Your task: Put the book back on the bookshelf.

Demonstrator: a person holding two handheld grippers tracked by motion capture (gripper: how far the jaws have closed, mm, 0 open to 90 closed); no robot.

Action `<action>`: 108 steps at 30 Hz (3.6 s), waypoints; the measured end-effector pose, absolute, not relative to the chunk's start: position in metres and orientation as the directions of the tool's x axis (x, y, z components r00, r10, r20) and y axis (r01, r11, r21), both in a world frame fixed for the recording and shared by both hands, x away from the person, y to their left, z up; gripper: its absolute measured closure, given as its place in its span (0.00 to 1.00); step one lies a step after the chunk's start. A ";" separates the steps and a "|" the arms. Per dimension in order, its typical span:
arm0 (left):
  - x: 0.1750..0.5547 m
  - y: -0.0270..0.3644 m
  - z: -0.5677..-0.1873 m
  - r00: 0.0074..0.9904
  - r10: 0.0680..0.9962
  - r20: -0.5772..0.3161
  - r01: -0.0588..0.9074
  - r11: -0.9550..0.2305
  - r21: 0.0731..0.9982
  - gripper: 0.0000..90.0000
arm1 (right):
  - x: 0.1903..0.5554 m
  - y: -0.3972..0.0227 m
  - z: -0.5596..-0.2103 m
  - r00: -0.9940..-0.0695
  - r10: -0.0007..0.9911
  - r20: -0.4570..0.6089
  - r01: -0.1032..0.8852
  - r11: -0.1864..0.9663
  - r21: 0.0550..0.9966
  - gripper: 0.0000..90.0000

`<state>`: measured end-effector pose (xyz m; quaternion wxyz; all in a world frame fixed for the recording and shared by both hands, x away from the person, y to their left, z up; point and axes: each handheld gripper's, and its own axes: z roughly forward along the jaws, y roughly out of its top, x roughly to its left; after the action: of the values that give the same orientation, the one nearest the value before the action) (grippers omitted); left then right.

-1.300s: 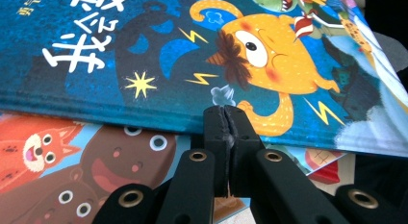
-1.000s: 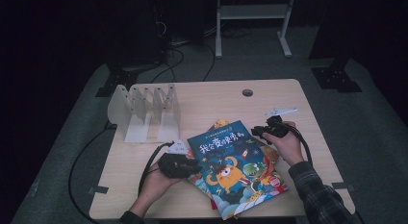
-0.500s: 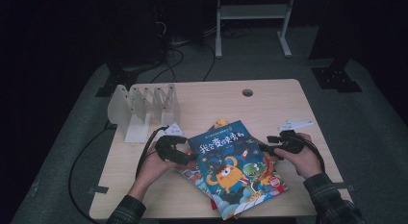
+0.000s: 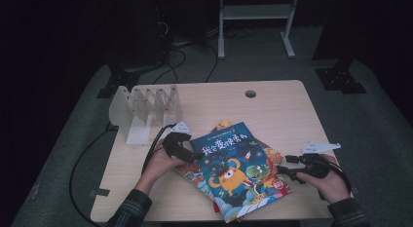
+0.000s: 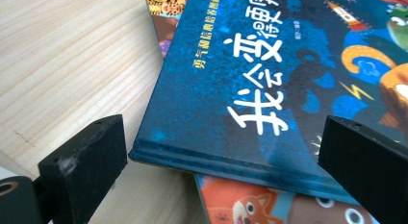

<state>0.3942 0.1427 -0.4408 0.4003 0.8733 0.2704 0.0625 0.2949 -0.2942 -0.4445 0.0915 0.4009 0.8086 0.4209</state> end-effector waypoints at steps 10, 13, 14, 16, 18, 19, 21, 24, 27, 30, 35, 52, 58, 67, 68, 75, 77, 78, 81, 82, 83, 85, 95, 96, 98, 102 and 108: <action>0.398 0.138 -0.444 0.854 0.508 -0.112 0.421 -0.549 0.722 0.02 | 0.270 -0.303 -0.448 -0.673 0.717 0.185 0.573 0.346 0.743 0.39; 0.398 0.138 -0.445 0.855 0.508 -0.109 0.420 -0.554 0.719 0.02 | 0.263 -0.308 -0.448 -0.670 0.718 0.186 0.573 0.342 0.744 0.39; 0.398 0.138 -0.445 0.855 0.508 -0.109 0.421 -0.555 0.718 0.02 | 0.261 -0.309 -0.448 -0.668 0.720 0.187 0.574 0.339 0.745 0.39; 0.398 0.138 -0.445 0.852 0.511 -0.113 0.426 -0.553 0.716 0.02 | 0.256 -0.313 -0.448 -0.665 0.723 0.189 0.576 0.335 0.745 0.38; 0.398 0.138 -0.445 0.854 0.509 -0.112 0.425 -0.557 0.713 0.02 | 0.251 -0.317 -0.448 -0.661 0.725 0.193 0.578 0.329 0.747 0.38; 0.398 0.138 -0.445 0.854 0.509 -0.112 0.427 -0.559 0.711 0.02 | 0.246 -0.319 -0.449 -0.663 0.722 0.196 0.579 0.330 0.745 0.38; 0.398 0.138 -0.446 0.852 0.511 -0.116 0.431 -0.556 0.711 0.02 | 0.243 -0.320 -0.450 -0.666 0.721 0.193 0.579 0.336 0.743 0.38; 0.398 0.138 -0.446 0.851 0.513 -0.115 0.432 -0.557 0.710 0.02 | 0.238 -0.320 -0.454 -0.668 0.717 0.199 0.594 0.353 0.723 0.38; 0.398 0.138 -0.445 0.851 0.513 -0.116 0.433 -0.560 0.706 0.02 | 0.238 -0.317 -0.458 -0.673 0.715 0.189 0.599 0.377 0.706 0.38; 0.397 0.138 -0.444 0.855 0.507 -0.110 0.430 -0.574 0.697 0.02 | 0.240 -0.315 -0.459 -0.675 0.709 0.205 0.606 0.374 0.702 0.36; 0.394 0.139 -0.444 0.853 0.509 -0.117 0.439 -0.577 0.689 0.02 | 0.244 -0.317 -0.459 -0.669 0.715 0.205 0.611 0.371 0.700 0.38; 0.373 0.152 -0.443 0.855 0.497 -0.148 0.460 -0.593 0.661 0.02 | 0.267 -0.320 -0.456 -0.652 0.728 0.213 0.621 0.351 0.701 0.66; 0.360 0.153 -0.442 0.860 0.487 -0.152 0.455 -0.600 0.658 0.02 | 0.284 -0.321 -0.455 -0.650 0.730 0.213 0.619 0.345 0.706 0.80; 0.344 0.162 -0.441 0.863 0.475 -0.173 0.460 -0.596 0.658 0.02 | 0.299 -0.319 -0.455 -0.641 0.741 0.197 0.616 0.345 0.708 0.83; 0.342 0.163 -0.441 0.865 0.472 -0.169 0.456 -0.600 0.657 0.02 | 0.303 -0.318 -0.454 -0.638 0.745 0.194 0.619 0.346 0.705 0.83; 0.339 0.164 -0.444 0.869 0.466 -0.169 0.451 -0.601 0.660 0.02 | 0.318 -0.314 -0.453 -0.635 0.753 0.175 0.616 0.356 0.702 0.83; 0.340 0.164 -0.444 0.869 0.465 -0.167 0.449 -0.601 0.661 0.02 | 0.319 -0.313 -0.453 -0.634 0.754 0.172 0.616 0.359 0.701 0.83; 0.340 0.164 -0.444 0.869 0.466 -0.168 0.450 -0.600 0.662 0.02 | 0.321 -0.311 -0.452 -0.634 0.755 0.168 0.616 0.361 0.700 0.83; 0.340 0.166 -0.443 0.866 0.471 -0.170 0.451 -0.585 0.674 0.02 | 0.328 -0.308 -0.452 -0.633 0.757 0.160 0.615 0.367 0.698 0.84; 0.341 0.166 -0.443 0.863 0.475 -0.174 0.454 -0.578 0.678 0.02 | 0.330 -0.307 -0.452 -0.631 0.759 0.162 0.616 0.363 0.699 0.84; 0.341 0.167 -0.443 0.861 0.479 -0.173 0.455 -0.573 0.681 0.02 | 0.333 -0.306 -0.452 -0.630 0.759 0.163 0.617 0.362 0.699 0.84; 0.342 0.168 -0.443 0.856 0.484 -0.180 0.463 -0.565 0.683 0.02 | 0.336 -0.304 -0.451 -0.630 0.760 0.159 0.617 0.366 0.697 0.84; 0.342 0.168 -0.443 0.861 0.477 -0.174 0.453 -0.567 0.688 0.01 | 0.349 -0.295 -0.448 -0.629 0.766 0.133 0.604 0.374 0.704 0.86; 0.342 0.168 -0.443 0.859 0.480 -0.177 0.456 -0.563 0.689 0.01 | 0.350 -0.293 -0.447 -0.631 0.765 0.129 0.602 0.378 0.703 0.87; 0.343 0.168 -0.443 0.860 0.479 -0.175 0.455 -0.564 0.689 0.01 | 0.353 -0.291 -0.447 -0.635 0.763 0.120 0.596 0.385 0.704 0.87; 0.344 0.170 -0.443 0.859 0.483 -0.173 0.456 -0.565 0.688 0.01 | 0.360 -0.283 -0.447 -0.639 0.760 0.118 0.593 0.389 0.705 0.87; 0.346 0.173 -0.443 0.849 0.499 -0.173 0.465 -0.553 0.691 0.01 | 0.367 -0.275 -0.448 -0.646 0.756 0.107 0.581 0.396 0.711 0.88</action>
<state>0.3457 0.1734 -0.4427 0.3855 0.8809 0.2737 0.0218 0.3667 -0.2753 -0.4479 0.1175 0.4041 0.8271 0.3725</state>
